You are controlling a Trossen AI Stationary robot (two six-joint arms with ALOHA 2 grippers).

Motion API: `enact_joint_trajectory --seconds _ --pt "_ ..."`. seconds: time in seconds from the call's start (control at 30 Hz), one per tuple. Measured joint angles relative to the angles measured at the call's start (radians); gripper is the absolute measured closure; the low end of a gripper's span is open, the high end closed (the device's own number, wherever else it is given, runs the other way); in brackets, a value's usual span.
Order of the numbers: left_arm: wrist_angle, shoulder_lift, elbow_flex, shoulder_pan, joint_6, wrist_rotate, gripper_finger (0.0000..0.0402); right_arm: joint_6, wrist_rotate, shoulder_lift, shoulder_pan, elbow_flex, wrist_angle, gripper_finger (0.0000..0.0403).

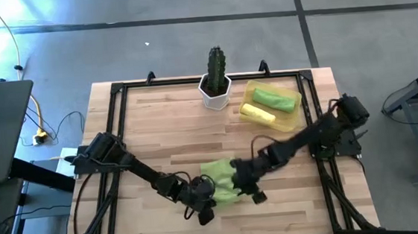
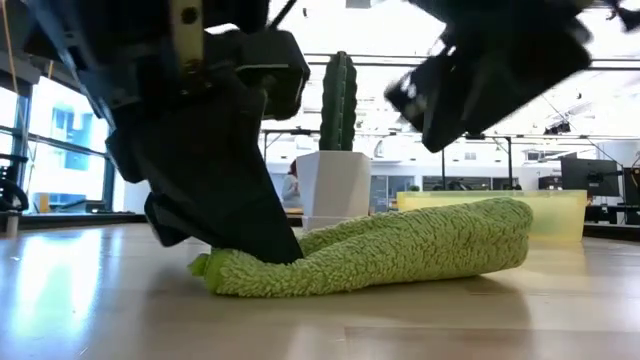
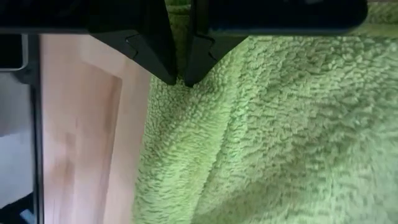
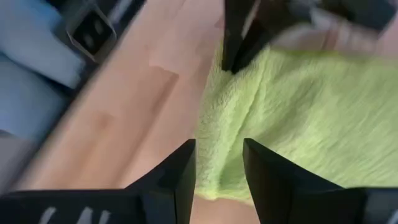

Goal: Roll microfiber towels into tight, uniform cylinder then place into a basket
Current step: Roll the light green towel

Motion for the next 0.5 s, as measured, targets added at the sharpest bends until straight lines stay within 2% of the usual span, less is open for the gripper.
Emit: enact_joint_trajectory --seconds 0.07,0.17,0.37,0.5 --pt "-0.001 0.0 0.0 0.014 -0.045 0.041 0.0369 -0.105 0.132 -0.001 0.063 0.0 0.002 0.0278" --pt "-0.001 0.0 0.0 0.032 -0.09 0.077 0.0369 -0.171 0.276 0.016 0.146 0.0 0.009 0.0277" --pt "0.003 -0.001 -0.002 0.053 -0.1 0.098 0.0369 -0.193 0.366 0.07 0.258 0.0 0.038 0.0277" --pt "0.014 -0.001 -0.004 0.058 -0.1 0.098 0.0369 -0.234 0.528 0.122 0.296 0.0 0.067 0.0277"
